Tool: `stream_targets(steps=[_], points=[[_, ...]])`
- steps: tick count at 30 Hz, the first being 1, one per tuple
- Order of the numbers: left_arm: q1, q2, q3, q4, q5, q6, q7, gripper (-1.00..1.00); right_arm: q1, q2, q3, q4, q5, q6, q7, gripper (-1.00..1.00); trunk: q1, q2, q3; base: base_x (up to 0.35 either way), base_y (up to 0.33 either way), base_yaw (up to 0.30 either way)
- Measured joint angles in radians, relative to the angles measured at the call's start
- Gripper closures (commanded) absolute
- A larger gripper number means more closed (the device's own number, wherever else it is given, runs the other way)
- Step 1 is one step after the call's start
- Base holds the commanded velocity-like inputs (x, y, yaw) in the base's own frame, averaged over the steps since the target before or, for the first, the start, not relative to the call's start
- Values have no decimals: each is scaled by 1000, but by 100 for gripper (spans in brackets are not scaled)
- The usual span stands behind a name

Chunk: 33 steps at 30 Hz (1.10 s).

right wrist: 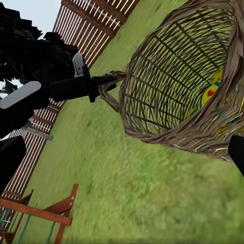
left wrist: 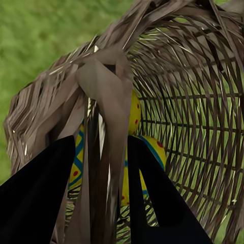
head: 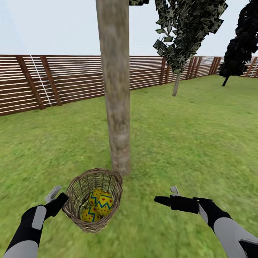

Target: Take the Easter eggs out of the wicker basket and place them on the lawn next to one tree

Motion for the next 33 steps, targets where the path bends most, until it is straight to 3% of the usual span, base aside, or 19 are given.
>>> stream_targets(steps=[33], points=[[0,1,0,0,0,0,0,100,0,0,0,0,0,0,0,-100,127,-231,-103,0,0,0]])
